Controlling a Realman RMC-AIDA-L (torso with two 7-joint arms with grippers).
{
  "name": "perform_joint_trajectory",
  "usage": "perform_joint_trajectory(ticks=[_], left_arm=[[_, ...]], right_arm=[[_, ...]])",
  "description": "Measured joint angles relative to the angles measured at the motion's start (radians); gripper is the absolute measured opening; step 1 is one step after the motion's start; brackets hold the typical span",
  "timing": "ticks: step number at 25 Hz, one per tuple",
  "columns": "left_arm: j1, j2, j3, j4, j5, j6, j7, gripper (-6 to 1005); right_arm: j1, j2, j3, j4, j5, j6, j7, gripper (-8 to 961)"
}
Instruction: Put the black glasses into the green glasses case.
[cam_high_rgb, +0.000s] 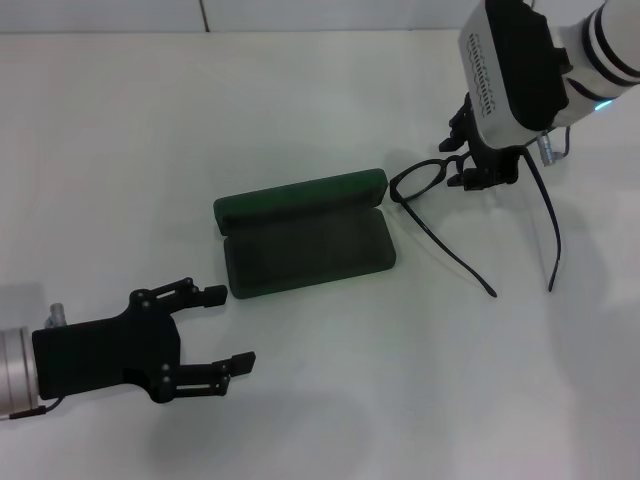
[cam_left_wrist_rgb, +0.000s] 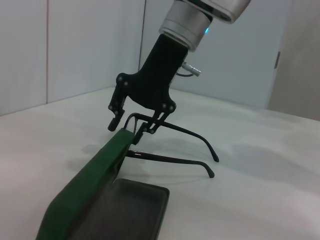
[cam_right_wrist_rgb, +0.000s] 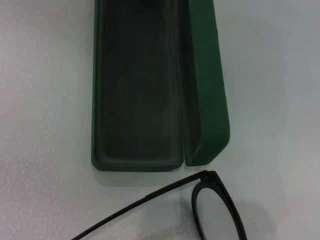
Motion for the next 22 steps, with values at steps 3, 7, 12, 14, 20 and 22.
perform_joint_trajectory(ticks=[3, 7, 12, 14, 20, 22], left_arm=[[0.001, 0.0, 0.0, 0.0, 0.0, 0.0, 0.0, 883], [0.001, 0.001, 0.0, 0.0, 0.0, 0.0, 0.0, 883], [0.003, 0.001, 0.0, 0.0, 0.0, 0.0, 0.0, 883], [0.004, 0.001, 0.0, 0.0, 0.0, 0.0, 0.0, 883], [0.005, 0.002, 0.0, 0.0, 0.0, 0.0, -0.001, 883], [0.007, 0.003, 0.0, 0.0, 0.0, 0.0, -0.003, 883]], right_arm=[[0.004, -0.003, 0.0, 0.009, 0.005, 0.003, 0.003, 427], [0.004, -0.004, 0.0, 0.009, 0.005, -0.005, 0.003, 272], [0.004, -0.007, 0.007, -0.007, 0.005, -0.051, 0.01, 115], [0.005, -0.01, 0.013, -0.018, 0.005, -0.074, 0.017, 103], [0.004, -0.024, 0.02, -0.066, 0.0, -0.146, 0.063, 68], [-0.002, -0.035, 0.043, -0.098, 0.001, -0.184, 0.089, 56]])
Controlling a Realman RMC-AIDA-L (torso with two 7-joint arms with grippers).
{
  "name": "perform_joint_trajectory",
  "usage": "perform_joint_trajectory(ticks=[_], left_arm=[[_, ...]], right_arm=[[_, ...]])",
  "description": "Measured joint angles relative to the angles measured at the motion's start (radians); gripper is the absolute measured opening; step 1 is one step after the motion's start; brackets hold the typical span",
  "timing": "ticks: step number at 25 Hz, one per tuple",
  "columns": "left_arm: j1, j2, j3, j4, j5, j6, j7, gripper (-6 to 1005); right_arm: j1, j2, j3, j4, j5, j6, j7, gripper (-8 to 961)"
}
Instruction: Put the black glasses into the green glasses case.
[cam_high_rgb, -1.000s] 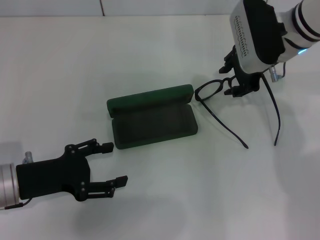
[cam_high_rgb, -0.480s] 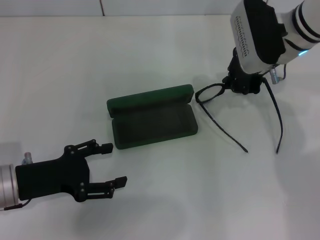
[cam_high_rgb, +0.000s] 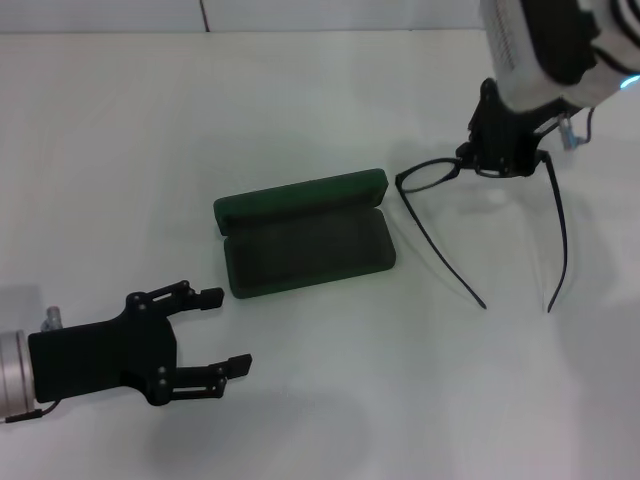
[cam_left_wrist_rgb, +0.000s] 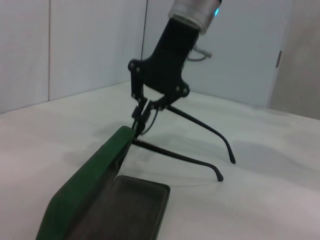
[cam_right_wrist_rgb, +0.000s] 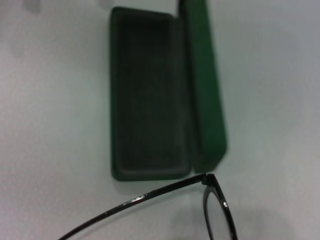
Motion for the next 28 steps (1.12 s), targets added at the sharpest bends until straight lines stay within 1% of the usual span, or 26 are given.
perform_joint_trajectory(ticks=[5, 8, 10, 11, 13, 15, 17, 19, 21, 24, 28], left_arm=[[0.004, 0.003, 0.0, 0.0, 0.0, 0.004, -0.017, 883], [0.006, 0.004, -0.006, 0.001, -0.004, 0.021, -0.026, 883], [0.006, 0.004, -0.013, 0.002, -0.01, 0.034, -0.031, 883], [0.007, 0.004, -0.024, 0.004, -0.015, 0.041, -0.039, 883], [0.006, 0.003, -0.058, 0.008, -0.023, 0.052, -0.071, 883], [0.002, 0.002, -0.092, 0.007, -0.04, 0.06, -0.125, 882], [-0.002, 0.004, -0.106, 0.005, -0.059, 0.069, -0.173, 882], [-0.01, 0.008, -0.111, 0.003, -0.09, 0.097, -0.203, 882], [-0.023, 0.009, -0.111, 0.002, -0.117, 0.135, -0.206, 882], [-0.047, 0.009, -0.11, 0.001, -0.158, 0.199, -0.202, 882], [-0.089, 0.004, -0.104, -0.002, -0.173, 0.225, -0.182, 882]], right_arm=[[-0.014, -0.015, 0.153, -0.072, -0.004, -0.129, 0.038, 53], [-0.044, -0.024, 0.238, -0.121, 0.001, -0.193, 0.063, 51], [-0.077, -0.024, 0.295, -0.156, 0.006, -0.213, 0.078, 51], [-0.107, -0.021, 0.336, -0.178, 0.021, -0.217, 0.085, 51], [-0.157, -0.015, 0.383, -0.199, 0.072, -0.212, 0.085, 51], [-0.208, -0.009, 0.396, -0.208, 0.15, -0.194, 0.07, 51], [-0.274, 0.004, 0.395, -0.211, 0.276, -0.167, 0.021, 51], [-0.319, 0.013, 0.395, -0.205, 0.385, -0.158, -0.025, 51], [-0.35, 0.015, 0.396, -0.189, 0.482, -0.154, -0.053, 51], [-0.359, 0.017, 0.396, -0.144, 0.555, -0.154, -0.076, 51], [-0.351, 0.018, 0.393, -0.068, 0.6, -0.154, -0.088, 51]])
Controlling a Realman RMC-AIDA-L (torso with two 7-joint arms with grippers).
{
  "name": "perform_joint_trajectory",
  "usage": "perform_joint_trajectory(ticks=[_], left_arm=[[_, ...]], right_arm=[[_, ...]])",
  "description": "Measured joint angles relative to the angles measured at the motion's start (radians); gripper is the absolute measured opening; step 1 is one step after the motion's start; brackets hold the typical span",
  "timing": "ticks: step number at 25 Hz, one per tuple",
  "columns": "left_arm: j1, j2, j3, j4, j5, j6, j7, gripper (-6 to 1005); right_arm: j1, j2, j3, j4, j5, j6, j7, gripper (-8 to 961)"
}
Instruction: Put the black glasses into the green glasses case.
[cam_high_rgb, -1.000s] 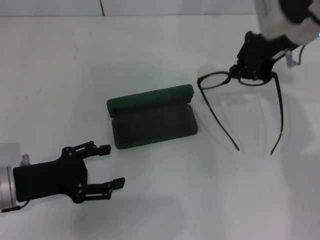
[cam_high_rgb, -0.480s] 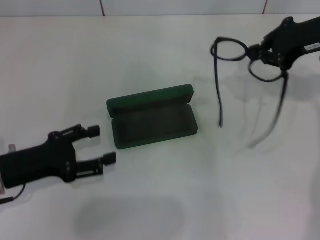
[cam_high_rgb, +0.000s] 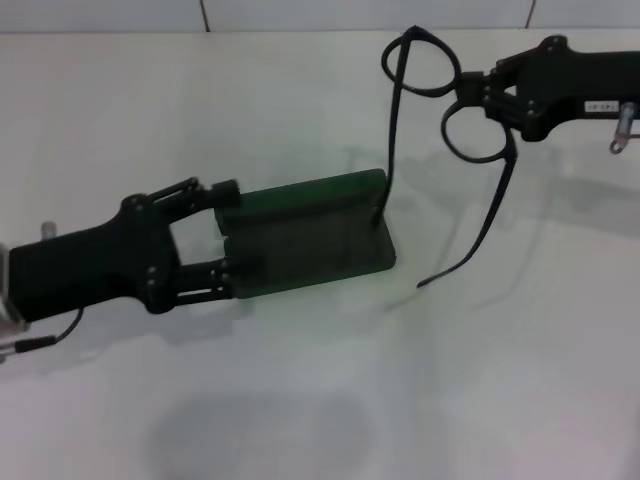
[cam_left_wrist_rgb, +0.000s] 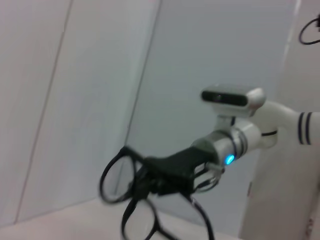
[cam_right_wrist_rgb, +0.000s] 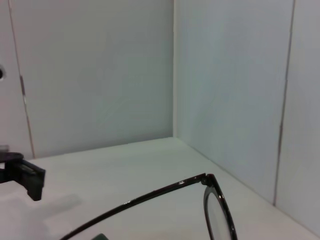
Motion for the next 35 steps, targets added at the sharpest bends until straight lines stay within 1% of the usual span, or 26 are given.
perform_joint_trajectory(ticks=[3, 9, 13, 17, 19, 22, 27, 34, 35], left_arm=[[-0.03, -0.004, 0.016, -0.029, -0.024, 0.026, 0.062, 882], [-0.057, -0.001, 0.026, -0.136, -0.173, 0.069, 0.244, 751], [-0.078, -0.003, 0.027, -0.142, -0.175, 0.082, 0.258, 668], [-0.118, -0.005, 0.027, -0.191, -0.173, 0.083, 0.292, 585], [-0.124, -0.005, 0.028, -0.197, -0.172, 0.083, 0.301, 543], [-0.134, -0.005, 0.051, -0.204, -0.172, 0.084, 0.327, 331], [-0.139, -0.006, 0.089, -0.205, -0.176, 0.085, 0.353, 104], [-0.144, -0.01, 0.091, -0.207, -0.177, 0.085, 0.378, -2], [-0.151, -0.011, 0.091, -0.212, -0.177, 0.084, 0.384, -2]], right_arm=[[0.006, 0.001, 0.0, 0.027, 0.009, -0.002, 0.003, 51], [0.01, 0.001, 0.001, 0.056, 0.028, -0.017, 0.01, 51], [0.028, 0.0, 0.001, 0.102, 0.031, -0.023, 0.0, 51], [0.041, 0.003, 0.002, 0.138, 0.039, -0.027, -0.006, 51], [0.052, 0.003, 0.002, 0.156, 0.045, -0.033, -0.002, 51], [0.071, 0.003, 0.001, 0.182, 0.048, -0.039, 0.019, 51], [0.094, 0.003, -0.013, 0.192, 0.048, -0.05, 0.067, 51], [0.127, 0.006, -0.025, 0.235, 0.048, -0.053, 0.085, 52], [0.13, 0.007, -0.027, 0.238, 0.048, -0.055, 0.085, 52]])
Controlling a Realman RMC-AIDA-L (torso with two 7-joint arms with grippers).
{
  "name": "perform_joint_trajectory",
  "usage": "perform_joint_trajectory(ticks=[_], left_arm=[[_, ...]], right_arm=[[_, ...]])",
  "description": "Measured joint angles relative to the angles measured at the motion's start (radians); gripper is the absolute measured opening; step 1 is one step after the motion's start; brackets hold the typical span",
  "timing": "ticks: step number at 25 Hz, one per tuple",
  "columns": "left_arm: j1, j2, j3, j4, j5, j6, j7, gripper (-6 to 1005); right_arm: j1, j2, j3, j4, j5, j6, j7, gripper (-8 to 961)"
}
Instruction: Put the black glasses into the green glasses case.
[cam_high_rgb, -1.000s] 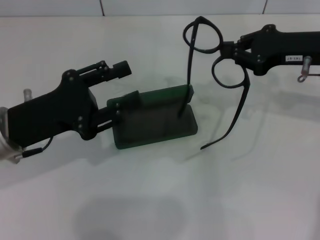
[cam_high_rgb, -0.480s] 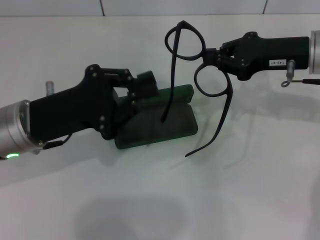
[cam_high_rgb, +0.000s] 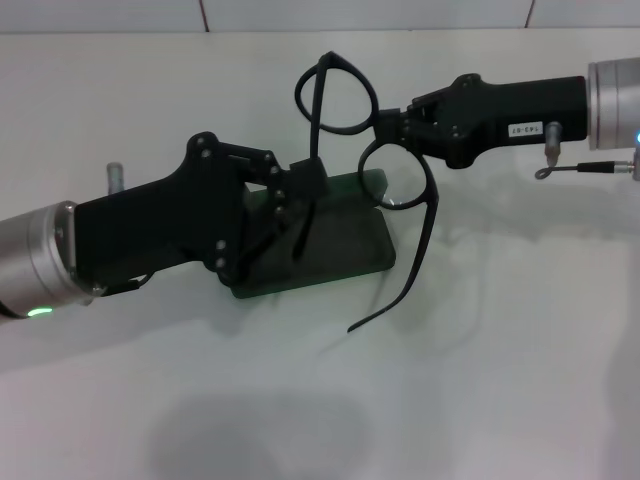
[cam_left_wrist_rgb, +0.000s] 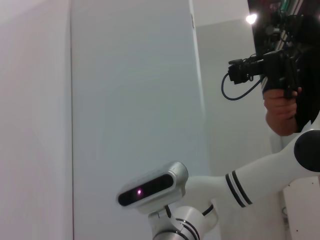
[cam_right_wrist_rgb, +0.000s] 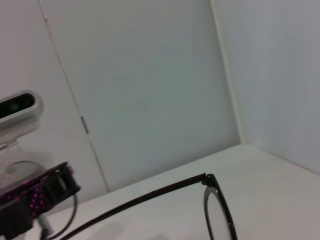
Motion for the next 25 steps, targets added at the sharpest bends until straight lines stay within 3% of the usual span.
perform_joint_trajectory(ticks=[12, 25], left_arm=[[-0.073, 0.0, 0.0, -0.072, 0.002, -0.011, 0.08, -2], [-0.108, -0.006, 0.028, -0.076, 0.002, -0.069, 0.086, -2]], right_arm=[[0.016, 0.006, -0.022, 0.003, 0.038, -0.089, 0.018, 52], [0.008, 0.004, -0.022, 0.002, 0.101, -0.184, 0.028, 52]])
